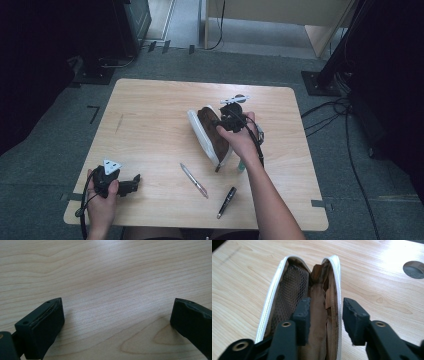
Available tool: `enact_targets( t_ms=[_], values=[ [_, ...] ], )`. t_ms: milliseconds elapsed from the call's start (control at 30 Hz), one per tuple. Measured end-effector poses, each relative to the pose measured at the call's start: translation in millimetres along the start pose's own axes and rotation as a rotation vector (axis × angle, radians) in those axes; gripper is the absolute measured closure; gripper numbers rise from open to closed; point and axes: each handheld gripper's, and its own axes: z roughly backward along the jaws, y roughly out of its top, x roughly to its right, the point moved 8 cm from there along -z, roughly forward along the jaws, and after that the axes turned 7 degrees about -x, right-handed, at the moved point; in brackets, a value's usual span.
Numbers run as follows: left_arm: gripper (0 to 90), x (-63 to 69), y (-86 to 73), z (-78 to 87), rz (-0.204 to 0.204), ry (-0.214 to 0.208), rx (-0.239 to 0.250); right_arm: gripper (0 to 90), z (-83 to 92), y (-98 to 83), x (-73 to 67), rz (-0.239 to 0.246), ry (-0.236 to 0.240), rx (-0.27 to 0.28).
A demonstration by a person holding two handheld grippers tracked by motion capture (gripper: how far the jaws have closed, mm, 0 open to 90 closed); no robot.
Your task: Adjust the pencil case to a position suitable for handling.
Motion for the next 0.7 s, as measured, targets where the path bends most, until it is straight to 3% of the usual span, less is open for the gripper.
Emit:
enact_targets(
  t_ms=[233, 700],
  values=[
    [0.0, 0.0, 0.0, 0.0, 0.000, 0.000, 0.000, 50.7, 9.9, -1.7, 3.6, 0.006, 0.008, 0.014],
    [0.0, 0.3, 0.0, 0.0, -0.004, -0.002, 0.001, 35.0, 57.4, -10.2, 9.2, 0.006, -0.001, 0.116]
  ],
)
